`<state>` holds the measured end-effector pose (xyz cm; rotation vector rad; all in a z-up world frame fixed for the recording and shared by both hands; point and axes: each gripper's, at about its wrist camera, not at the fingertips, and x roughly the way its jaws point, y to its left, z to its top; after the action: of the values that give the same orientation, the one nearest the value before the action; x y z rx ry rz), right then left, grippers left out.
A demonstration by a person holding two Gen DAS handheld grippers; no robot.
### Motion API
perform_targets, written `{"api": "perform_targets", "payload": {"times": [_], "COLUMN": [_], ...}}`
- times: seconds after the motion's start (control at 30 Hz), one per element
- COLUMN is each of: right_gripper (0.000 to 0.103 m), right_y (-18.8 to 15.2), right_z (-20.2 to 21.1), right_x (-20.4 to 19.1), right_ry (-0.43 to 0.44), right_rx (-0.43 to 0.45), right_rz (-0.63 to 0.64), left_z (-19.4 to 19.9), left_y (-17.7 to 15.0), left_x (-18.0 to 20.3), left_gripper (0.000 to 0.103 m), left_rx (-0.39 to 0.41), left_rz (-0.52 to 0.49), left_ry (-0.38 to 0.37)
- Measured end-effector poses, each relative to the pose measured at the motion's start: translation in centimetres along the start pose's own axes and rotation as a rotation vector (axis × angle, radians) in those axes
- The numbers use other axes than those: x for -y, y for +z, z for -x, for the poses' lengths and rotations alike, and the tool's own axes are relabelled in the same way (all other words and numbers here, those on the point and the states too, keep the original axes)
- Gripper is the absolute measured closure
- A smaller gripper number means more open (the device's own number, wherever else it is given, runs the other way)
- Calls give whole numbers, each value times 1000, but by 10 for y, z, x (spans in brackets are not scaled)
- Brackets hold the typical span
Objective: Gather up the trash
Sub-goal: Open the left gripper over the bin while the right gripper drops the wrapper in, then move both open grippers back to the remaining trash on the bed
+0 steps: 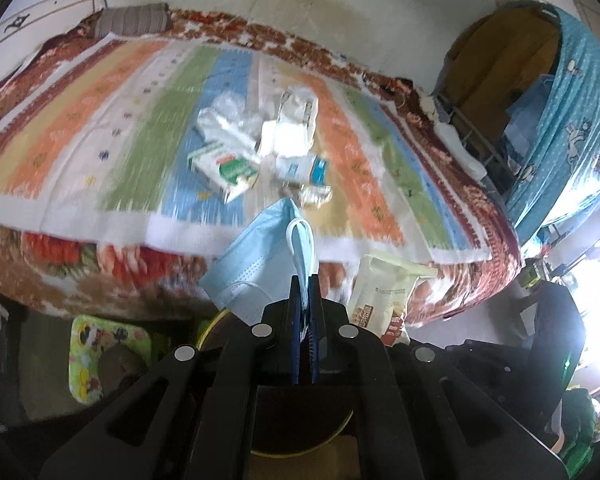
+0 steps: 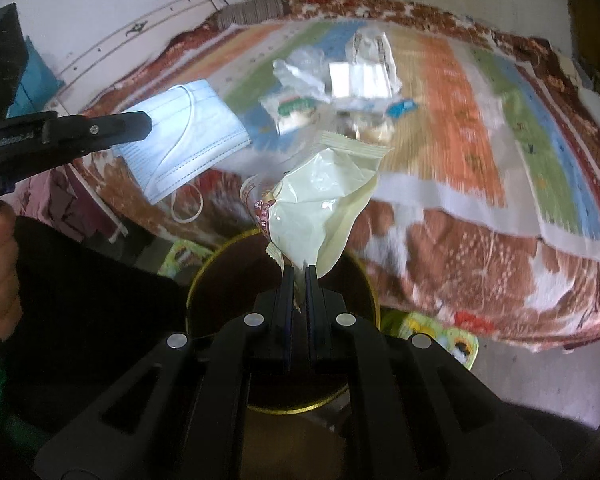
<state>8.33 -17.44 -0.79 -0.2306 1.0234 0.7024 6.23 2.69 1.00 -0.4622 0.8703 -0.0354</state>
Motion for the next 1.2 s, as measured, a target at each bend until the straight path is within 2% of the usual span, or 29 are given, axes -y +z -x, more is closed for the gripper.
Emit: {"api": "perform_targets", "payload": {"times": [0.23, 0.3, 0.33, 0.37, 0.6, 0.73, 0.83, 0.93, 1.07, 1.2], "right_gripper": [95, 81, 78, 72, 57, 51, 44, 44, 42, 36], "right_y": [-16, -18, -18, -18, -12, -6, 4, 13, 25, 43], "right_z": [-23, -29, -29, -29, -20, -16, -10, -10, -14, -13], "right_x": [-2, -2, -1, 1, 8, 7, -1, 0, 2, 3], "right_ry": [8, 13, 7, 8, 36, 32, -11, -38, -35, -102], "right_rx": [-116, -142, -140, -137, -93, -60, -17, -1, -2, 26], "right_rz": [-23, -33, -40, -51, -89, -74, 8, 35, 58, 118], "left_z": [-20, -27, -27, -26, -24, -24, -26, -28, -29, -42], "left_y": [-14, -16, -15, -15, -8, 1, 13, 27, 41, 55], "left_x": [-2, -1, -2, -2, -14, -21, -31, -39, -43, -44], "left_gripper": [101, 92, 84, 81, 80, 71, 66, 49, 46, 41], "left_rx": [-93, -130, -126, -113, -98, -88, -88, -114, -96, -117], "left_rz": [45, 44, 48, 50, 108, 137, 156, 179, 190, 185], "left_ry": [-1, -12, -12, -7, -2, 2, 31, 0, 20, 58]}}
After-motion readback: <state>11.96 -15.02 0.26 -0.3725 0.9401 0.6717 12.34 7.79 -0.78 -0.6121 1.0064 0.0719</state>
